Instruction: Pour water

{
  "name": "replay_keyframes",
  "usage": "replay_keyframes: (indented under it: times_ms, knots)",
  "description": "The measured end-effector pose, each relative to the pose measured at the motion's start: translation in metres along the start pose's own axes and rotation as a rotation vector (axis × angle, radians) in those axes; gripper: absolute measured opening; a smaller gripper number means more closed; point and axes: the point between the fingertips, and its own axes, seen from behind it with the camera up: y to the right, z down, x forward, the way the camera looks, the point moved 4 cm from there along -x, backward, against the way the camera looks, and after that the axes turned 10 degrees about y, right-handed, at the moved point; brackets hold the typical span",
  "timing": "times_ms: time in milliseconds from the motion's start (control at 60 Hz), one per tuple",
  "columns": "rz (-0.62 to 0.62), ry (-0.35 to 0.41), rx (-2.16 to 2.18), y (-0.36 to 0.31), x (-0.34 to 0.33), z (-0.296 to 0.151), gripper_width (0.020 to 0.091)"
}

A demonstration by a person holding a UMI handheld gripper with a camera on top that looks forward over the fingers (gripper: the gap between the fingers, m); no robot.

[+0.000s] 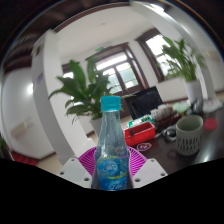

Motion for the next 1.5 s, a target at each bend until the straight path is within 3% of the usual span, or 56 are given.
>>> replay_keyframes:
  times_ms: [167,433,783,1050,1217,1400,1500]
  knots:
    - [0.067,0.045,0.513,0.008,0.030,-0.024,0.0403]
    - [0.126,0.279,1.260,0.019,0.045,-0.093,0.0401]
    - [0.198,0.385,1.708,0.040,0.044,-0.116,0.0402]
    - [0.173,0.313,1.534,0.023,0.035,-0.119,0.0404]
    - [0.135,0.165,1.003,0.001,0.036,-0.116,0.0404]
    - [0.065,0.134,0.336,0.013,0.037,-0.152,0.0402]
    - [0.104,0.140,-0.015,0.044,0.039,-0.173,0.0401]
